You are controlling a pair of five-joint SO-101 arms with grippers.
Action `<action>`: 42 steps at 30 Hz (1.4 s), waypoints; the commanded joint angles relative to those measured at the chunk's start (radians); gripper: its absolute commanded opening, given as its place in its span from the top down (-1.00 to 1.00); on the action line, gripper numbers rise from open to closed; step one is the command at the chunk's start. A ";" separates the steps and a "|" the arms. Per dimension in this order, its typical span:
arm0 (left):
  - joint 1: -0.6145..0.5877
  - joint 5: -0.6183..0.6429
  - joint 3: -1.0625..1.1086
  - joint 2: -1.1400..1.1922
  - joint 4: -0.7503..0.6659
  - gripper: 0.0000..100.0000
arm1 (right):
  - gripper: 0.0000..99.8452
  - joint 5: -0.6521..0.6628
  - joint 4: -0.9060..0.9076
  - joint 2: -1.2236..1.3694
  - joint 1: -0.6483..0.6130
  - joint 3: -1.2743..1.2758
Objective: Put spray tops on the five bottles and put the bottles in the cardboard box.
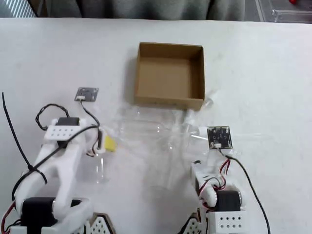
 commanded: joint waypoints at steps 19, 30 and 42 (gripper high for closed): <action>-0.004 -0.008 -0.014 0.001 -0.026 0.40 | 0.85 -0.002 0.007 -0.007 0.002 0.009; 0.028 -0.018 -0.025 0.070 -0.058 0.96 | 0.85 -0.002 0.007 -0.007 0.002 0.009; -0.039 -0.012 -0.290 0.113 0.256 0.95 | 0.85 -0.002 0.007 -0.008 0.002 0.003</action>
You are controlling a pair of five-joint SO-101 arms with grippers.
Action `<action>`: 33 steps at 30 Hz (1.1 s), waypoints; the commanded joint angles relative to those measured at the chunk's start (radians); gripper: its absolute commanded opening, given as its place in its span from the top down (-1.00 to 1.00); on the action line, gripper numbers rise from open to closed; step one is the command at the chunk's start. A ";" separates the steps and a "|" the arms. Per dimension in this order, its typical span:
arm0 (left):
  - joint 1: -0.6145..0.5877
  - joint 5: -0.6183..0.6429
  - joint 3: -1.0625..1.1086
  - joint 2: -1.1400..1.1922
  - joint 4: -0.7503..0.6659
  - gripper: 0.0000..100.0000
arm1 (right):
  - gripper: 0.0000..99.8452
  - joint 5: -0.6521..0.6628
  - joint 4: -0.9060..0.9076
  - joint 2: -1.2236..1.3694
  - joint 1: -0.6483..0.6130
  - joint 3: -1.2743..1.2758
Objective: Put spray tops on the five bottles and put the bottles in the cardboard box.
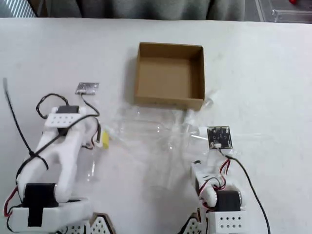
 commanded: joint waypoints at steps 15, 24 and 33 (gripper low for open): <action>-0.148 -0.009 -0.221 -0.467 0.265 0.95 | 0.84 0.037 -0.193 -0.010 0.073 -0.052; -0.308 -0.011 -0.456 -0.289 0.296 0.95 | 0.85 0.374 -0.421 -0.002 0.124 -0.235; -0.441 -0.124 -0.686 -0.090 0.385 0.95 | 0.85 0.465 -0.176 0.288 -0.179 -0.700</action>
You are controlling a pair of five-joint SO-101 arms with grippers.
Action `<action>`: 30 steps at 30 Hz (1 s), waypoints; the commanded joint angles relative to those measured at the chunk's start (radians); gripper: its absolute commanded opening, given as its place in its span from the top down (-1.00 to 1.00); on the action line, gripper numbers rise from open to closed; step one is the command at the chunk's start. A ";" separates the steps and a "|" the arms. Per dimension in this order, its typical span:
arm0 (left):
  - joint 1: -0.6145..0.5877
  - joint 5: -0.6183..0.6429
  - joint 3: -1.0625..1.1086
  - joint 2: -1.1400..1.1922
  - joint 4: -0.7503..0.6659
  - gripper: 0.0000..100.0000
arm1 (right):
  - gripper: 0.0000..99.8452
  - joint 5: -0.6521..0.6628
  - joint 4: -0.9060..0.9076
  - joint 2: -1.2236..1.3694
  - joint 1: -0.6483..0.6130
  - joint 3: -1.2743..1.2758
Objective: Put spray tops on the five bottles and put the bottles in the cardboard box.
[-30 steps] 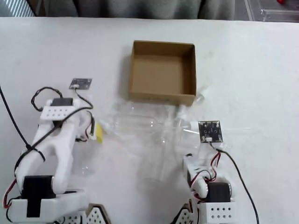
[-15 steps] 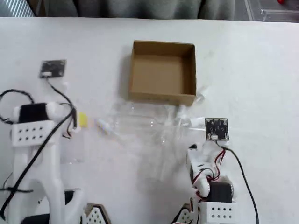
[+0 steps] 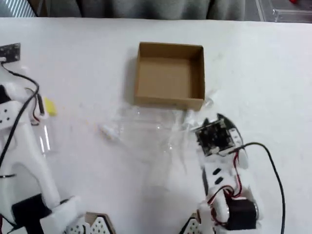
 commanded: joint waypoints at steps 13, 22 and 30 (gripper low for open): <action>-0.099 -0.028 -0.210 0.041 0.155 0.95 | 0.85 -0.020 0.288 0.966 -0.507 -0.806; -0.110 -0.028 -0.215 0.035 0.226 0.95 | 0.84 -0.092 0.366 1.425 -0.608 -1.074; -0.133 -0.086 -0.212 0.035 0.238 0.95 | 0.77 -0.101 0.361 1.739 -0.659 -1.237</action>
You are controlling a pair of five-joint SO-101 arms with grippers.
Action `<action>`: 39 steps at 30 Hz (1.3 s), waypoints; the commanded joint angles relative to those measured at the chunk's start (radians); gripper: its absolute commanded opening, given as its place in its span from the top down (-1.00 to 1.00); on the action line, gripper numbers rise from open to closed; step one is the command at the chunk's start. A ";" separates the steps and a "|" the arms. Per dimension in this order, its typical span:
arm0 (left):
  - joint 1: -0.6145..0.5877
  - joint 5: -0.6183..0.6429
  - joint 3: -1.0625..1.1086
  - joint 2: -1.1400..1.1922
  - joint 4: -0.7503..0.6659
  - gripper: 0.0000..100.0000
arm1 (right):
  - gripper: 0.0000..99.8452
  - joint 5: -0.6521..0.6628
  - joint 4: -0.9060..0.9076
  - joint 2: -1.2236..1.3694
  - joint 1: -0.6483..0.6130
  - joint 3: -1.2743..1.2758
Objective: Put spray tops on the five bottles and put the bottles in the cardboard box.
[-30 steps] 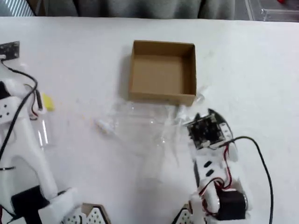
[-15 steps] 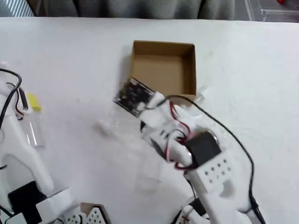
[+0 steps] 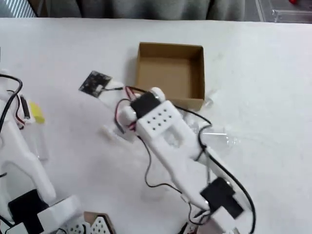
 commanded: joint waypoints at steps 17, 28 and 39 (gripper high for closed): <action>-0.114 -0.110 -0.049 -0.008 0.015 0.95 | 0.65 -0.049 -0.124 0.392 -0.104 -0.292; -0.113 -0.110 -0.051 -0.008 0.014 0.95 | 0.65 -0.049 -0.150 0.499 -0.101 -0.293; -0.108 -0.110 -0.052 -0.008 0.012 0.95 | 0.73 -0.043 -0.199 0.559 -0.097 -0.295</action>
